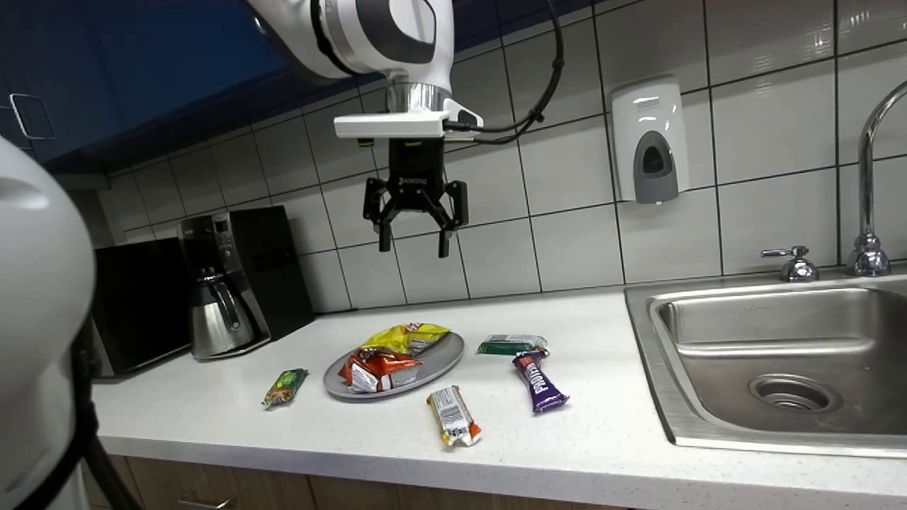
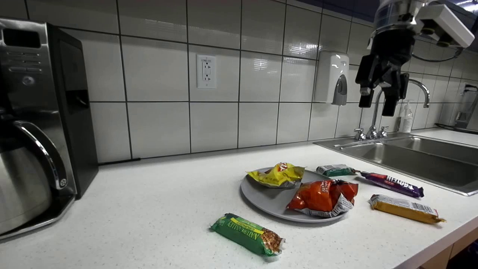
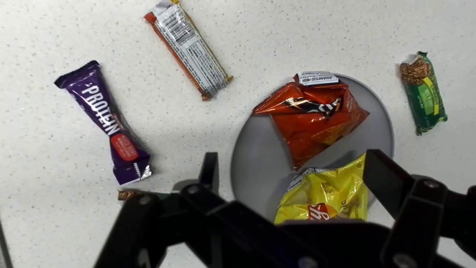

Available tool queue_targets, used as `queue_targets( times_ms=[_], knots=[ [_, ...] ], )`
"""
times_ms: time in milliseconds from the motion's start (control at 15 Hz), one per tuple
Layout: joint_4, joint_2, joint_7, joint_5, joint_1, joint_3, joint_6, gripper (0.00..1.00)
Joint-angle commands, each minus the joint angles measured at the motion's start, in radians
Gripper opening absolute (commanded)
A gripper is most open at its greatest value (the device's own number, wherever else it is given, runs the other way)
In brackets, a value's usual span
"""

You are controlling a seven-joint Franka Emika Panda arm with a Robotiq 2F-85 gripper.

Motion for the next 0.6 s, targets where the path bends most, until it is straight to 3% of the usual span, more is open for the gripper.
queue_targets(
  times_ms=[0,533],
  knots=[
    [0.022,0.057,-0.024,0.028,0.009,0.035,0.021,1.00],
    [0.092,0.187,-0.010,0.045,0.020,0.090,0.031,1.00]
  ],
)
